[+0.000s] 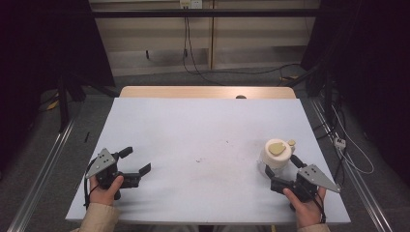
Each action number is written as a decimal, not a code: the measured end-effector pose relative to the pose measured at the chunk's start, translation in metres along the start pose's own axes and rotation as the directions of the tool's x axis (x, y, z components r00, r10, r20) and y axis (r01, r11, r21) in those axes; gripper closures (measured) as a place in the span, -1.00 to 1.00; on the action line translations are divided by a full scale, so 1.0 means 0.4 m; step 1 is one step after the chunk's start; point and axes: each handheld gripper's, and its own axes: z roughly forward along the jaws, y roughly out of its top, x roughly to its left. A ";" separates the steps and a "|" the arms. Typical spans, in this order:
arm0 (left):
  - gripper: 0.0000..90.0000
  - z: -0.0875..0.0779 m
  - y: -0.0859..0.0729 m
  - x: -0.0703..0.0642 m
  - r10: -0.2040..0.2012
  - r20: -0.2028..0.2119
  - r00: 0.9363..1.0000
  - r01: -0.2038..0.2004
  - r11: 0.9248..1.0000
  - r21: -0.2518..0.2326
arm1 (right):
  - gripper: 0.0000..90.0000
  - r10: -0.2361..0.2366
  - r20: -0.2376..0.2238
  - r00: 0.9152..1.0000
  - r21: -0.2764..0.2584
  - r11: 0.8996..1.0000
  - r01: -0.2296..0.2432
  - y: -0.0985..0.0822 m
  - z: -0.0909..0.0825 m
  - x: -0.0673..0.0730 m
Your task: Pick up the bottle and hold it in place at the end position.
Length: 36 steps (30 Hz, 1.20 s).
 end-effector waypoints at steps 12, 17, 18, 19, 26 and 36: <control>-0.93 0.008 -0.001 -0.004 0.015 0.009 1.000 -0.015 1.000 0.012 | -0.94 0.006 0.005 1.000 0.011 1.000 -0.006 0.002 0.009 -0.010; -0.93 0.010 -0.003 -0.004 0.013 0.016 1.000 -0.013 1.000 0.022 | -0.94 0.006 0.013 1.000 0.023 1.000 -0.007 0.004 0.019 -0.013; -0.93 0.010 -0.003 -0.004 0.013 0.016 1.000 -0.013 1.000 0.022 | -0.94 0.009 0.011 1.000 0.029 1.000 -0.010 0.003 0.021 -0.015; -0.93 0.011 -0.004 -0.005 0.014 0.015 1.000 -0.014 1.000 0.023 | -0.94 0.014 0.012 1.000 0.038 0.999 -0.015 0.001 0.023 -0.016; -0.93 0.014 -0.004 -0.008 0.016 0.017 1.000 -0.016 1.000 0.027 | -0.96 0.025 -0.004 1.000 0.065 0.998 -0.025 -0.001 0.049 -0.024; -0.92 0.013 -0.005 -0.004 0.020 0.020 1.000 -0.021 0.999 0.029 | -0.94 0.014 -0.030 0.999 0.079 0.997 -0.012 0.005 0.092 -0.023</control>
